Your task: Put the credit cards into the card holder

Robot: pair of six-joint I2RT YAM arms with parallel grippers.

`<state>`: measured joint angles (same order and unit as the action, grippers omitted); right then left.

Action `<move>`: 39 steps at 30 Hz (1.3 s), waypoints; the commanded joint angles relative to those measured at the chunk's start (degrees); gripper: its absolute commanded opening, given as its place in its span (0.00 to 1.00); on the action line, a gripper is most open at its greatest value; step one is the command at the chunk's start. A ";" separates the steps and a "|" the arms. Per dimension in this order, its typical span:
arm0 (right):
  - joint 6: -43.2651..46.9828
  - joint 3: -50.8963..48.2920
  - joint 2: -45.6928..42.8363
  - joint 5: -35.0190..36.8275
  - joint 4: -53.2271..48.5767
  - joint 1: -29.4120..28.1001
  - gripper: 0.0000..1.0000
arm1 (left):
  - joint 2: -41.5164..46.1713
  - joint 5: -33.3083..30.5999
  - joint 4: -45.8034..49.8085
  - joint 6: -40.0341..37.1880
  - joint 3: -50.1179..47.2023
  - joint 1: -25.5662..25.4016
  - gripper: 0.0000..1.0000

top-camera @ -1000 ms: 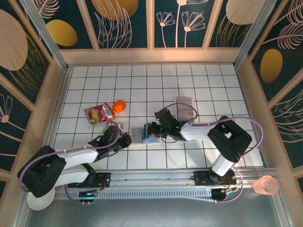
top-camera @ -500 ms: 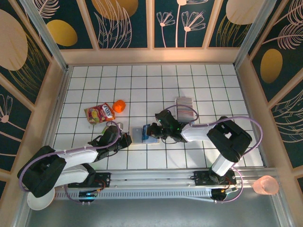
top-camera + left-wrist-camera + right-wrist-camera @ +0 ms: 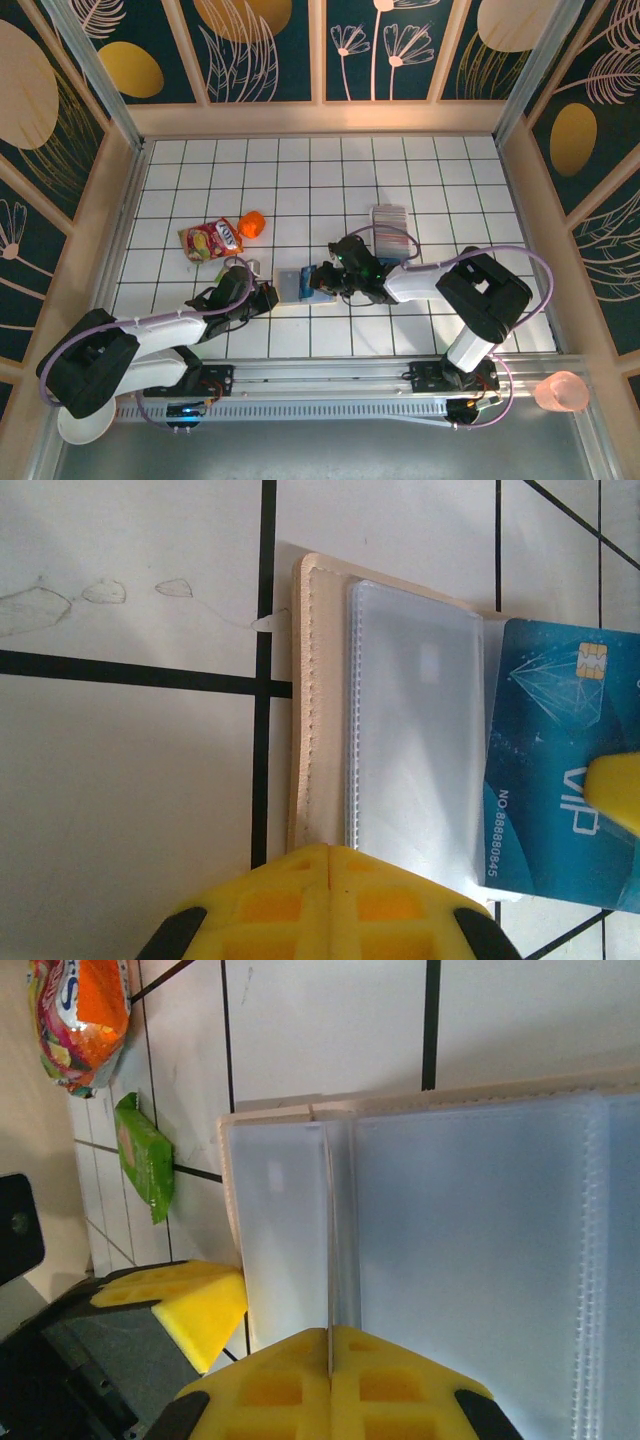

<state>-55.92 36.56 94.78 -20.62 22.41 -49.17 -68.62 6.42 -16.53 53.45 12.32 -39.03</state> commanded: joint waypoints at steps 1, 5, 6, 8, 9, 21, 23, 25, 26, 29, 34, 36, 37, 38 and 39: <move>-1.61 -1.14 -0.07 -1.52 3.94 0.37 0.00 | 0.51 -0.17 -0.71 0.21 -0.63 -0.15 0.00; -1.79 -1.31 0.12 -2.31 4.95 0.37 0.00 | 0.65 -0.26 -0.70 0.17 -0.63 -0.12 0.00; -1.82 -1.31 0.13 -2.56 5.24 0.37 0.00 | 0.68 -0.26 -0.77 0.16 -0.63 -0.09 0.00; -1.79 -1.38 0.01 -3.00 5.73 0.38 0.00 | 0.60 -0.26 -0.84 0.16 -0.72 -0.13 0.00; -1.77 -1.48 -0.18 -3.10 5.97 0.32 0.00 | 0.55 -0.20 -0.78 0.16 -0.67 -0.09 0.00; -1.74 0.24 1.40 -1.97 0.87 0.29 0.00 | 0.68 -0.18 -0.84 0.27 -0.71 -0.16 0.00; -1.49 0.83 1.28 -1.40 -0.90 0.30 0.00 | 0.77 -0.17 -0.69 0.27 -0.63 -0.10 0.00; -1.44 1.06 1.15 -1.01 -1.63 0.20 0.00 | 0.77 -0.17 -0.79 0.29 -0.63 -0.14 0.00; -1.39 1.13 1.19 -1.07 -1.75 0.21 0.00 | 0.77 -0.17 -0.72 0.23 -0.56 -0.16 0.00; -1.59 1.21 1.50 -1.67 -1.13 0.12 0.00 | 0.77 -0.17 -0.69 0.22 -0.45 -0.15 0.00; -1.99 1.78 2.34 -2.70 -0.27 -0.08 0.00 | 0.67 -0.17 -0.76 0.20 -0.54 -0.16 0.00; -2.08 1.85 2.68 -3.05 0.32 -0.12 0.00 | 0.77 -0.26 -0.74 0.19 -0.70 -0.09 0.00; -2.31 1.85 2.90 -3.31 0.67 -0.14 0.00 | 0.82 -0.26 -0.76 0.25 -0.76 -0.14 0.00; -2.41 1.86 3.01 -3.52 0.99 -0.15 0.00 | 0.86 -0.26 -0.79 0.26 -0.81 -0.10 0.00; -2.36 1.83 3.11 -3.79 1.34 -0.14 0.00 | 0.86 -0.25 -0.86 0.25 -0.93 -0.15 0.00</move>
<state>-57.60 37.36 96.62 -23.11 22.68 -49.08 -68.58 6.42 -16.53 53.45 12.27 -39.03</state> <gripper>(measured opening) 0.038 0.043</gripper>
